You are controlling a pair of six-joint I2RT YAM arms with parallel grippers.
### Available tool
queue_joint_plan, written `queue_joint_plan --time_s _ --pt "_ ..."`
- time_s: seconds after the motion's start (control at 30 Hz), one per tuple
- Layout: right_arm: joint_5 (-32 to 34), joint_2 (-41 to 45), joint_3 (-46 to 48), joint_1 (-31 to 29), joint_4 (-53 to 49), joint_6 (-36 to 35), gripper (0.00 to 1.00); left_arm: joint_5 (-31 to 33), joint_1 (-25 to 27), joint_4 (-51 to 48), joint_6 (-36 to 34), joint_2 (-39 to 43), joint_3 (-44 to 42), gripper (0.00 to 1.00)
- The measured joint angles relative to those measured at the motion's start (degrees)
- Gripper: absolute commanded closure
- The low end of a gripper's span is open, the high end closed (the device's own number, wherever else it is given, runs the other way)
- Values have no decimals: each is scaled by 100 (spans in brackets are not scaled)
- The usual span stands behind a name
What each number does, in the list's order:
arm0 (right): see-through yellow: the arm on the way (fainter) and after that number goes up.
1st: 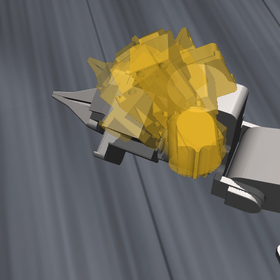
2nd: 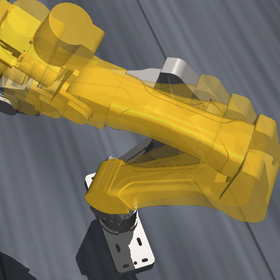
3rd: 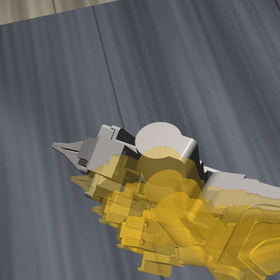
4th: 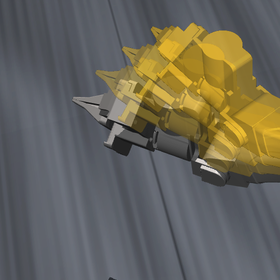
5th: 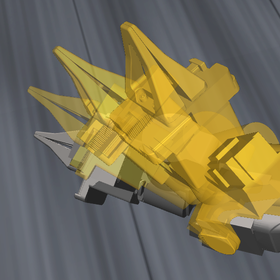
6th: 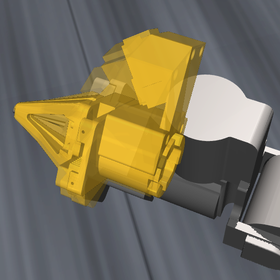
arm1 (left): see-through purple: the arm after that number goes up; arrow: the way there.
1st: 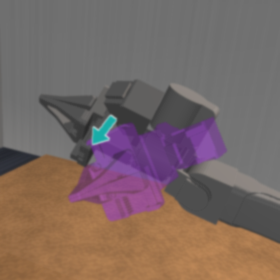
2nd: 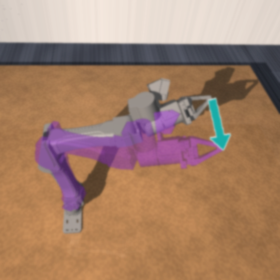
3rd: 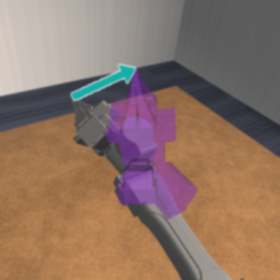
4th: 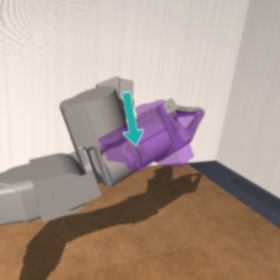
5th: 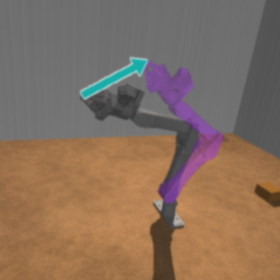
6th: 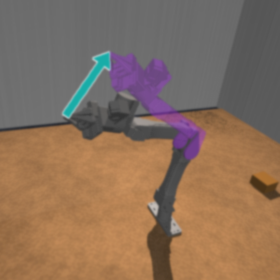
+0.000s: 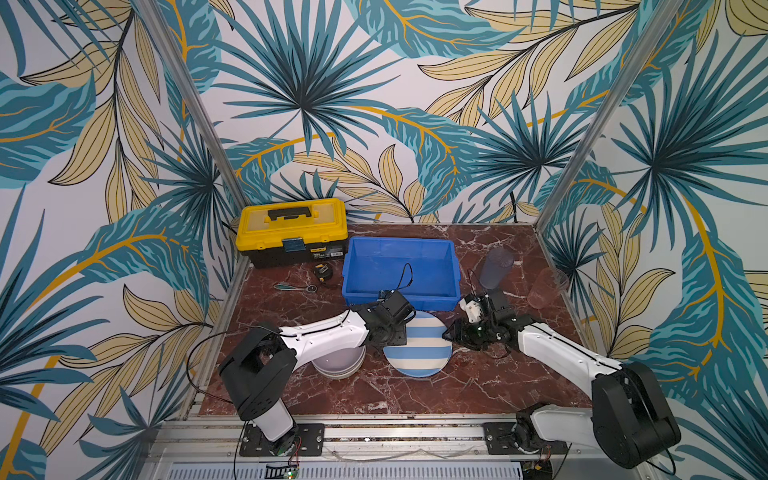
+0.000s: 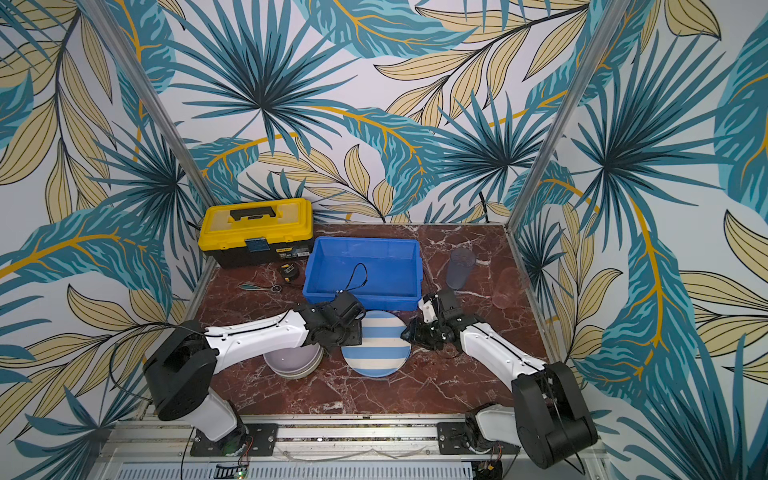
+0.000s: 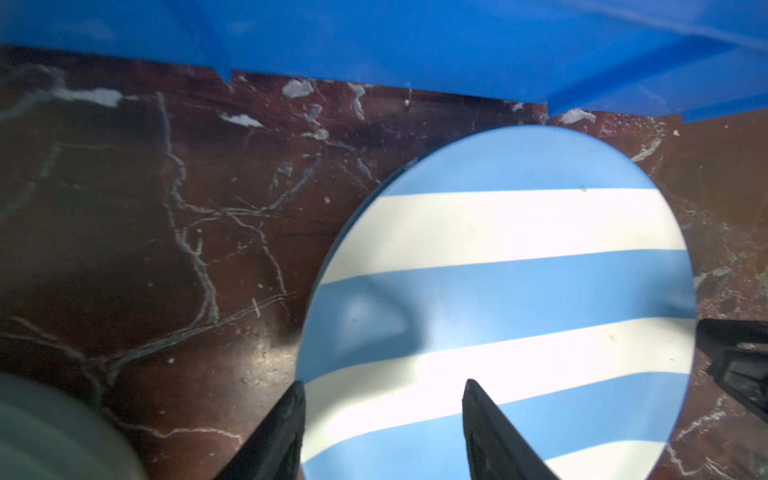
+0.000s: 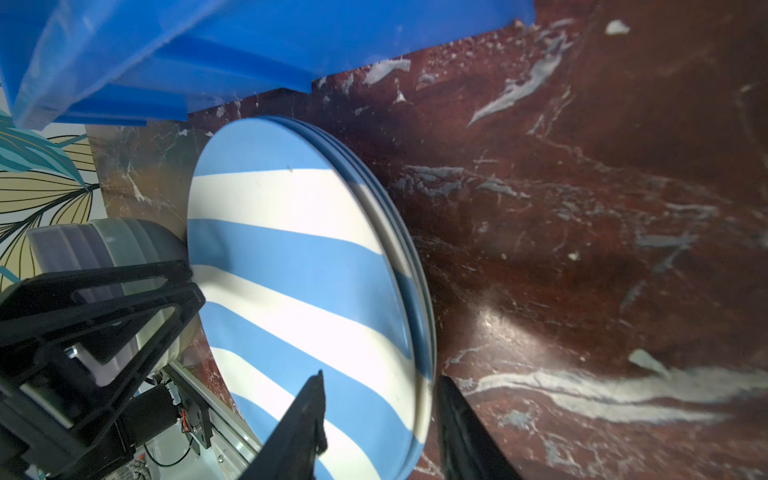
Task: Place the mixed dishes into the plastic bin
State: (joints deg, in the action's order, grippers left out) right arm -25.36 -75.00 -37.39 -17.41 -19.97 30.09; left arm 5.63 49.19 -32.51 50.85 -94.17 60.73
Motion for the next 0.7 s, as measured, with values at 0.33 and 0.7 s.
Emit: queue_joint_plan --time_s 0.33,0.7 --pt "-24 -116 0 -44 24 -13 55 297 7 -361 -90 -92 170 38" --pt "-44 -203 0 -63 79 -13 59 118 46 -315 -291 -457 247 38"
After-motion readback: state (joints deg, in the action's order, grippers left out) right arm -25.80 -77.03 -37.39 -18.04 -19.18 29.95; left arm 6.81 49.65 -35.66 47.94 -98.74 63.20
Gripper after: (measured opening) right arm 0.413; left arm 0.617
